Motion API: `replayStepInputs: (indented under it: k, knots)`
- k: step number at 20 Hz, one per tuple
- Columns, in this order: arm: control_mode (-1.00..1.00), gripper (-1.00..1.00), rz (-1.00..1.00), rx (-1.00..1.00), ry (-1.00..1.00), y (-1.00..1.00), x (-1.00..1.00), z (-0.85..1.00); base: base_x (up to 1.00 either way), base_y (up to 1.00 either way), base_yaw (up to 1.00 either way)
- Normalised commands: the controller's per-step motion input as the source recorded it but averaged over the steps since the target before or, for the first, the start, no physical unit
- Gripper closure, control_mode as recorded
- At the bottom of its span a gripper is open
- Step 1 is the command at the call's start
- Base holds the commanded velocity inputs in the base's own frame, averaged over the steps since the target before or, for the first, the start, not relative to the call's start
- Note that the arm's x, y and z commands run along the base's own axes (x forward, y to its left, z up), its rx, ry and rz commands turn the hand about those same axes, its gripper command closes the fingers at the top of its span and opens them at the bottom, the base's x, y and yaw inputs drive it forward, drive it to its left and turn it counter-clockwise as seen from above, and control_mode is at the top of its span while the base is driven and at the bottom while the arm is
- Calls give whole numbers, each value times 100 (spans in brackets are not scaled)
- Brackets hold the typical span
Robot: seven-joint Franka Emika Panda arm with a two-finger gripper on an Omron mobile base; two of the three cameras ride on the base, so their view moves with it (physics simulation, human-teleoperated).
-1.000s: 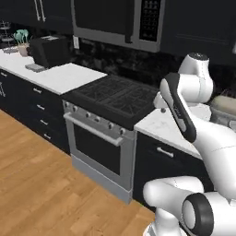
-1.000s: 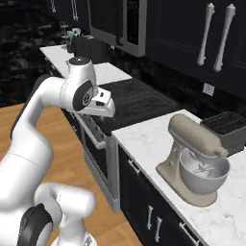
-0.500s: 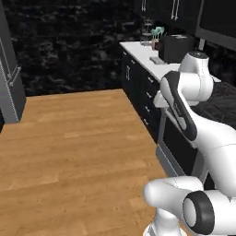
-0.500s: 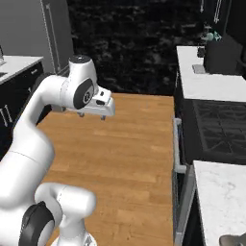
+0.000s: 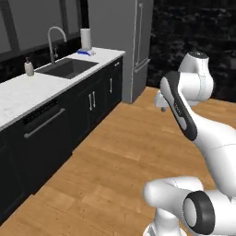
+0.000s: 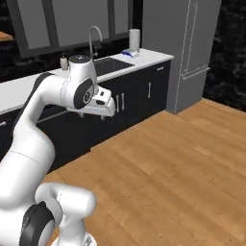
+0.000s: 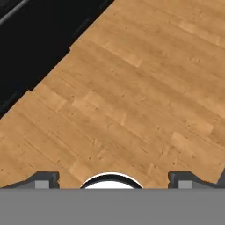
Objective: Navigate to the sink.
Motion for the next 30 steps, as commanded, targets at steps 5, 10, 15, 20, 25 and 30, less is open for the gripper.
replayStepInputs:
  k: [5, 10, 15, 20, 25, 30]
  knots:
    - [100, -100, 0, 0, 0, 0, 0, 0, 87, -48, 63]
    - [100, -100, 0, 0, 0, 0, 0, 0, 100, -53, 44]
    - [100, -100, 0, 0, 0, 0, 0, 0, 100, -64, 27]
    - [100, -100, 0, 0, 0, 0, 0, 0, 100, -56, 19]
    - [100, -100, 0, 0, 0, 0, 0, 0, 100, -60, 16]
    - [100, -100, 0, 0, 0, 0, 0, 0, 100, -60, 18]
